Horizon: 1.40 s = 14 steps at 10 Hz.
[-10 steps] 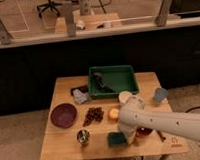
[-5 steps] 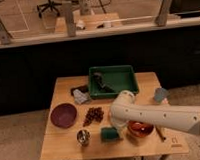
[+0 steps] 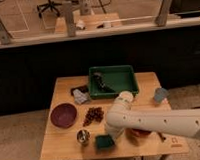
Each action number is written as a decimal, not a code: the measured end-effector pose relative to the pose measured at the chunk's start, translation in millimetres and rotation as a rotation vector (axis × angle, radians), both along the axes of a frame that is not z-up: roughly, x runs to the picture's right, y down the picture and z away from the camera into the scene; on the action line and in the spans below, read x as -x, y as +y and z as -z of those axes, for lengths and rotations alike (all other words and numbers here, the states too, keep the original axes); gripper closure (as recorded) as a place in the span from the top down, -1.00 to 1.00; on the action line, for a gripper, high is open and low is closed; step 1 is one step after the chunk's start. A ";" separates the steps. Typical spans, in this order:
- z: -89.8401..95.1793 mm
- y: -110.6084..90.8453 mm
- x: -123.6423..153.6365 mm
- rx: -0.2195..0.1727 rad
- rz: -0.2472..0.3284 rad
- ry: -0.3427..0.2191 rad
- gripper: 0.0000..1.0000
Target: Wipe table surface with sponge
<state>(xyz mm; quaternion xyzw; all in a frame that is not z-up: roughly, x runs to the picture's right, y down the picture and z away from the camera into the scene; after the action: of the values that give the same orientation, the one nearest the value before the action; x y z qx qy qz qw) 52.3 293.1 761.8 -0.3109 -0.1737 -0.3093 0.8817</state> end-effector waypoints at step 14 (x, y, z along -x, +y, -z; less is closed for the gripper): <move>-46.2 -39.0 -45.9 -0.027 -0.052 0.125 -0.90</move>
<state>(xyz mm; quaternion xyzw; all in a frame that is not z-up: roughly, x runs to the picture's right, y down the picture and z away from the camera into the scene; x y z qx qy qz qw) 98.3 254.2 808.0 -0.3131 -0.1222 -0.2686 0.9027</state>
